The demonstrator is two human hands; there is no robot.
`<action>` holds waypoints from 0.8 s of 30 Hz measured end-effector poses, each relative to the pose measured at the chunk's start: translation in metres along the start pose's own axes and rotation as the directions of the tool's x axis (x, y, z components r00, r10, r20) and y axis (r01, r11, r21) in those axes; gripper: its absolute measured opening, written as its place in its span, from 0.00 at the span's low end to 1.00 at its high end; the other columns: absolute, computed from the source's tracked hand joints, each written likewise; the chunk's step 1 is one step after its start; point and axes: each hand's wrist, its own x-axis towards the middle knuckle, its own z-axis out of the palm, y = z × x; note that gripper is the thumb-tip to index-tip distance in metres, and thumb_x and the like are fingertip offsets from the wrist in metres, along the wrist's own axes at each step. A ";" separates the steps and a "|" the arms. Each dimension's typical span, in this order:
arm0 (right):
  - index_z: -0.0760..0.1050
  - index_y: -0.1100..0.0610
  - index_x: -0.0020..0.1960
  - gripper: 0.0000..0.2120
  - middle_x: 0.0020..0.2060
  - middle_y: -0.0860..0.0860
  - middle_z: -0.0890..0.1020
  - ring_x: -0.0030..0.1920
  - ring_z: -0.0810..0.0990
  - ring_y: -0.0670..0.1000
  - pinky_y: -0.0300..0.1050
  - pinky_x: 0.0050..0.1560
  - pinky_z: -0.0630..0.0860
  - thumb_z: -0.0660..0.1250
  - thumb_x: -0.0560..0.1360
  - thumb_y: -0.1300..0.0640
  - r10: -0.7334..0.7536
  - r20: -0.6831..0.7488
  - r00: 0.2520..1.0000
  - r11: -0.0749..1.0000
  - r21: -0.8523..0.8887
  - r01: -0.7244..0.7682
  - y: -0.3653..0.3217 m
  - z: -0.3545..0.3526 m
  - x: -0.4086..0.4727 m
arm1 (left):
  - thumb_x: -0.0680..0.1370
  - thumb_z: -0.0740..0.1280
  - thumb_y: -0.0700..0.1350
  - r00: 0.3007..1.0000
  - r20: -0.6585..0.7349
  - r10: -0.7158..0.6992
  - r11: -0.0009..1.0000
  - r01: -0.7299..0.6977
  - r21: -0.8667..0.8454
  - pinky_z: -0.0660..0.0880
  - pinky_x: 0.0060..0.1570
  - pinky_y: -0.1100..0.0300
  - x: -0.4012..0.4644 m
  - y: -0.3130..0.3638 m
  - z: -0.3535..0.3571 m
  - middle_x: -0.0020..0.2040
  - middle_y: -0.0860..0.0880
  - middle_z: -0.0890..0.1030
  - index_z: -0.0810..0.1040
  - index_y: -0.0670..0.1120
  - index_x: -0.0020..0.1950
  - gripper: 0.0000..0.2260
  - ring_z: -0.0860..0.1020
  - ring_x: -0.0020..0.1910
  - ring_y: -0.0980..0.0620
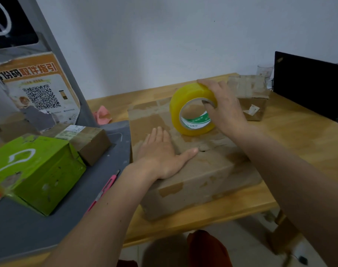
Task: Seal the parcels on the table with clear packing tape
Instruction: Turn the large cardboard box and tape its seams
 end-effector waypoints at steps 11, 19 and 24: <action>0.77 0.59 0.60 0.15 0.50 0.52 0.81 0.50 0.79 0.50 0.34 0.40 0.73 0.73 0.73 0.62 0.368 0.317 0.874 0.764 0.433 -0.479 0.004 0.001 -0.003 | 0.72 0.46 0.78 0.999 -0.013 0.039 0.999 -0.039 -0.020 0.41 0.79 0.50 0.002 0.032 0.005 0.81 0.43 0.40 0.39 0.41 0.81 0.52 0.39 0.80 0.46; 0.79 0.62 0.49 0.03 0.41 0.54 0.80 0.47 0.78 0.54 0.45 0.46 0.73 0.67 0.76 0.65 0.445 0.231 0.865 0.785 0.366 -0.501 0.024 -0.023 0.007 | 0.72 0.45 0.77 0.999 0.005 0.032 0.999 -0.032 -0.013 0.40 0.78 0.52 -0.002 0.031 0.003 0.81 0.44 0.38 0.38 0.41 0.80 0.51 0.38 0.80 0.47; 0.75 0.68 0.59 0.15 0.55 0.68 0.79 0.58 0.78 0.64 0.60 0.59 0.74 0.69 0.76 0.61 0.534 0.107 0.838 0.735 0.432 -0.523 0.048 -0.042 0.012 | 0.72 0.45 0.77 0.999 0.016 0.031 0.999 -0.031 -0.019 0.38 0.78 0.52 -0.001 0.032 0.002 0.81 0.43 0.37 0.36 0.41 0.80 0.51 0.37 0.80 0.47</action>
